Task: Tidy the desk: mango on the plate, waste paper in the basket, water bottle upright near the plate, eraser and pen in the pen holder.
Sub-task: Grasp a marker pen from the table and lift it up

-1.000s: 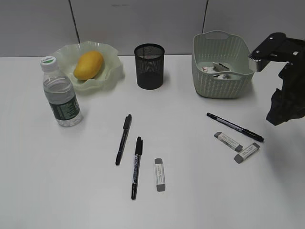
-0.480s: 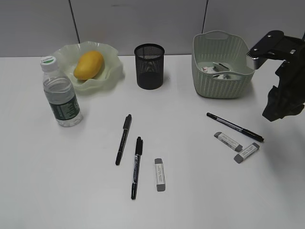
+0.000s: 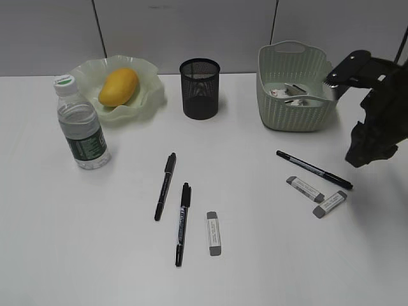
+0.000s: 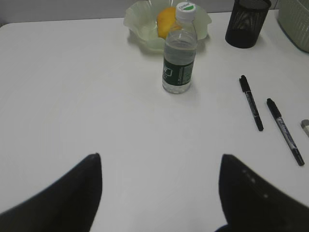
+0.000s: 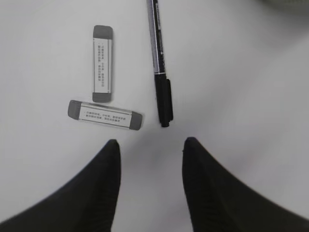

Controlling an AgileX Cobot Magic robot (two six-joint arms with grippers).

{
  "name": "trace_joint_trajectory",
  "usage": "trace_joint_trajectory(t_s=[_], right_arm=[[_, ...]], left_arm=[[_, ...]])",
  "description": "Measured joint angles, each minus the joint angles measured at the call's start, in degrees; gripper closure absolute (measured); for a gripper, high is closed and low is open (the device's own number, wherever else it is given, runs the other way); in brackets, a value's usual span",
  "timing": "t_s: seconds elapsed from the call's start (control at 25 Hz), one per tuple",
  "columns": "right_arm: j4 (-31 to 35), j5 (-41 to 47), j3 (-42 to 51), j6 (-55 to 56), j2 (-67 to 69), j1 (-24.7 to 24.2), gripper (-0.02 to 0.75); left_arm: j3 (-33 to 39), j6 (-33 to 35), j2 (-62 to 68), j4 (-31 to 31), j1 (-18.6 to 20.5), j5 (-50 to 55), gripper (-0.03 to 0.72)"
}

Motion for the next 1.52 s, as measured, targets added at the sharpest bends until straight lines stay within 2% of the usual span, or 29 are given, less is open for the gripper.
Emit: trace_joint_trajectory(t_s=[0.28, 0.48, 1.24, 1.52], right_arm=[[-0.40, -5.49, 0.00, 0.06, 6.20, 0.00, 0.451], [-1.24, -8.73, 0.00, -0.97, 8.32, 0.00, 0.467], [-1.25, -10.42, -2.61, -3.50, 15.38, -0.01, 0.469], [3.69, -8.32, -4.63, -7.35, 16.21, -2.97, 0.469]], left_arm=[[0.00, 0.00, 0.00, -0.05, 0.00, 0.00, 0.120], [0.00, 0.00, 0.00, -0.05, 0.00, 0.00, 0.136], [0.00, 0.00, 0.00, -0.05, 0.00, 0.00, 0.141], [0.00, 0.00, 0.00, -0.05, 0.00, 0.00, 0.143]])
